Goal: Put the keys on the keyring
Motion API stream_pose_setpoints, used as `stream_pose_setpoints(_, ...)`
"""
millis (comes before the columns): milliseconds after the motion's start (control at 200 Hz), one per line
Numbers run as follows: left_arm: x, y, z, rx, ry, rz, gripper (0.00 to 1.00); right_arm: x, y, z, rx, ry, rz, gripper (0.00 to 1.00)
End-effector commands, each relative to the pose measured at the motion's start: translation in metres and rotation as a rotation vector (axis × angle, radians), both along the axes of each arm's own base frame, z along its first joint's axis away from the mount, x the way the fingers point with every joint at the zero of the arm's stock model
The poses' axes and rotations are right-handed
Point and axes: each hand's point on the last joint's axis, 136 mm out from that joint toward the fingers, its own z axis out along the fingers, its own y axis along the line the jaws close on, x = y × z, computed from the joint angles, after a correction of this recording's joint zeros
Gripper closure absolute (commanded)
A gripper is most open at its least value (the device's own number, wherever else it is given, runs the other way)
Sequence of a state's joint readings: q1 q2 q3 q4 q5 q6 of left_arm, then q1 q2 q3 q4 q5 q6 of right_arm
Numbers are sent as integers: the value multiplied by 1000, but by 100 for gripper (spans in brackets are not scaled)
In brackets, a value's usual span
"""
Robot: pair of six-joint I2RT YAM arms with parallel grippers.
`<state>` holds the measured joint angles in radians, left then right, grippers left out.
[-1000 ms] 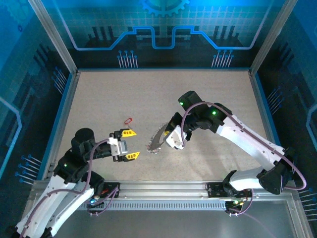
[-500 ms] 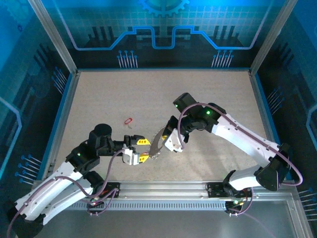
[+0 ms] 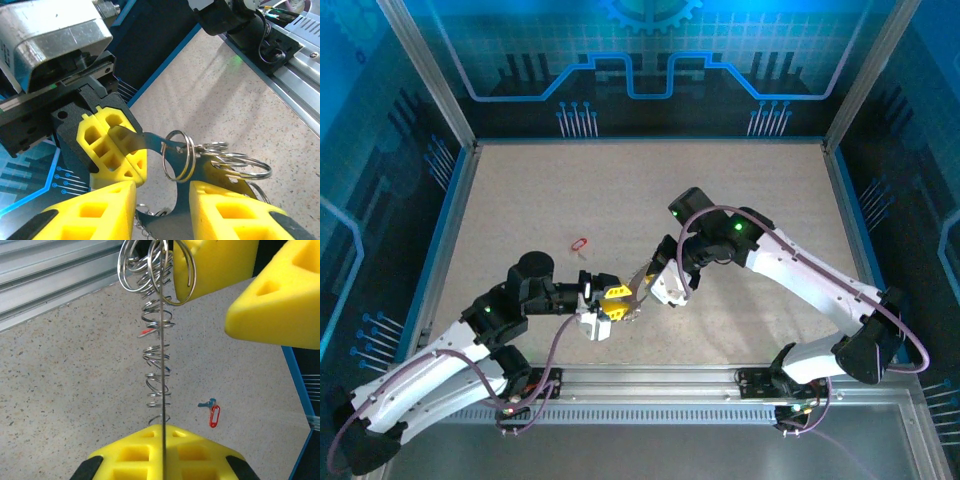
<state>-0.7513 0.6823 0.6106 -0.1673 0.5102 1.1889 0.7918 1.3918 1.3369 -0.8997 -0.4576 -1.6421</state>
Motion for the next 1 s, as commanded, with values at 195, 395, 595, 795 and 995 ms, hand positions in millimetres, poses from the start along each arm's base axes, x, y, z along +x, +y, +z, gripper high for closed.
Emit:
stream_pose_setpoints(195, -5, -5, 4, -19, -47, -39, 64, -3, 9, 16, 51, 44, 4, 100)
stream_pose_setpoints(395, -8, -4, -1, 0, -32, -56, 64, -3, 9, 19, 60, 62, -6, 100)
stream_pose_setpoints(595, -10, -4, -3, 19, -31, -66, 69, -5, 9, 18, 55, 72, -4, 100)
stream_pose_setpoints(795, -10, -4, 0, 18, -39, -71, 76, -4, 9, 17, 50, 76, -6, 100)
stream_pose_setpoints(995, -11, -5, -1, 16, -41, -78, 75, -4, 9, 16, 49, 84, -10, 100)
